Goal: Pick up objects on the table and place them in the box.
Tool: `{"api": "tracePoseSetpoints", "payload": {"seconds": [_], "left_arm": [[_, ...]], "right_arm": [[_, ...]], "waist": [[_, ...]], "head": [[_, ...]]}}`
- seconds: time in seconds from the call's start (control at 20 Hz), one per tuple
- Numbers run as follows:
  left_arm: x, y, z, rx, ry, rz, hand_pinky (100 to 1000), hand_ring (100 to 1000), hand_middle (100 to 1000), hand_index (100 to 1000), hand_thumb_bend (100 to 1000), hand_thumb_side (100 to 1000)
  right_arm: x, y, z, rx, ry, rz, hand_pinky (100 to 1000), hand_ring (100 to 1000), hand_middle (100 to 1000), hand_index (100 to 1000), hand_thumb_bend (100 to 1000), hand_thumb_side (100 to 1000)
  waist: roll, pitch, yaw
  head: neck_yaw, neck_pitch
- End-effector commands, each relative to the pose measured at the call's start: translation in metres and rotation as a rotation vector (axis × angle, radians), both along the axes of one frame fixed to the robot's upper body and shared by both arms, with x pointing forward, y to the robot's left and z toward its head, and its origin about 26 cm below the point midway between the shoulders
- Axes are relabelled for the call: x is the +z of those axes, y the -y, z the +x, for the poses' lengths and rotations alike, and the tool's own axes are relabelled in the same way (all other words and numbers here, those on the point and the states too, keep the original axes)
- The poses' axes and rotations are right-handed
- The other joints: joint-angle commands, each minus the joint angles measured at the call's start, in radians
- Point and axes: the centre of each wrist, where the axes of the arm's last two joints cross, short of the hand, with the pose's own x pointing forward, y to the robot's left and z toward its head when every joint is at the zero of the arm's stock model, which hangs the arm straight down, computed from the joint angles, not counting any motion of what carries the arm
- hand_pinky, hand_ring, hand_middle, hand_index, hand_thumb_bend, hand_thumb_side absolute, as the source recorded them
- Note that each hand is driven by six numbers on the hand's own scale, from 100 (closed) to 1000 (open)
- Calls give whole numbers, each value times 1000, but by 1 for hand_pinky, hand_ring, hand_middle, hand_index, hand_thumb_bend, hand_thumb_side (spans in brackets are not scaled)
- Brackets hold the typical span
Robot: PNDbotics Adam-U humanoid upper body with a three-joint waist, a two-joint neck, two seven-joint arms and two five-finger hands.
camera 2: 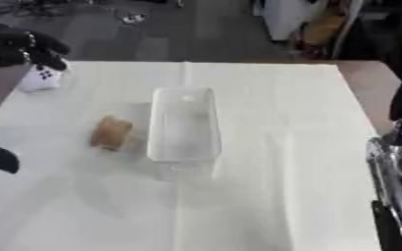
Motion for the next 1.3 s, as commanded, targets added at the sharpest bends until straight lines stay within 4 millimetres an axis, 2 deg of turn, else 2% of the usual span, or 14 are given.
{"api": "tracePoseSetpoints", "payload": {"seconds": [0.05, 0.55, 0.75, 0.95, 1.15, 1.3], "left_arm": [[9, -14, 11, 59, 28, 64, 720, 732, 798, 815, 945, 998], [9, -40, 48, 186, 49, 144, 733, 729, 790, 805, 936, 1000], [4, -50, 58, 241, 8, 166, 760, 758, 829, 816, 940, 1000], [3, -54, 67, 300, -36, 191, 770, 760, 834, 814, 938, 1000], [1, -55, 72, 347, -65, 231, 780, 762, 835, 833, 936, 1000], [-4, -57, 76, 381, -90, 256, 797, 775, 849, 853, 934, 1000]], "right_arm": [[9, -3, -2, 15, 36, 6, 100, 279, 417, 518, 100, 1000], [15, -10, -2, 43, 54, 23, 100, 281, 417, 517, 100, 1000], [18, -13, -2, 53, 68, 46, 100, 282, 412, 515, 100, 1000], [21, -15, -2, 60, 77, 64, 100, 282, 408, 515, 100, 1000], [24, -20, -2, 78, 85, 80, 100, 281, 407, 515, 100, 1000], [27, -23, -2, 90, 92, 88, 100, 284, 406, 515, 100, 1000]], "waist": [[6, -11, -4], [14, 2, -28], [18, 10, -41], [23, 17, -52], [30, 26, -66], [35, 30, -74]], "head": [[16, -9], [53, 2], [72, -4], [84, -25], [95, -62], [108, -79]]}}
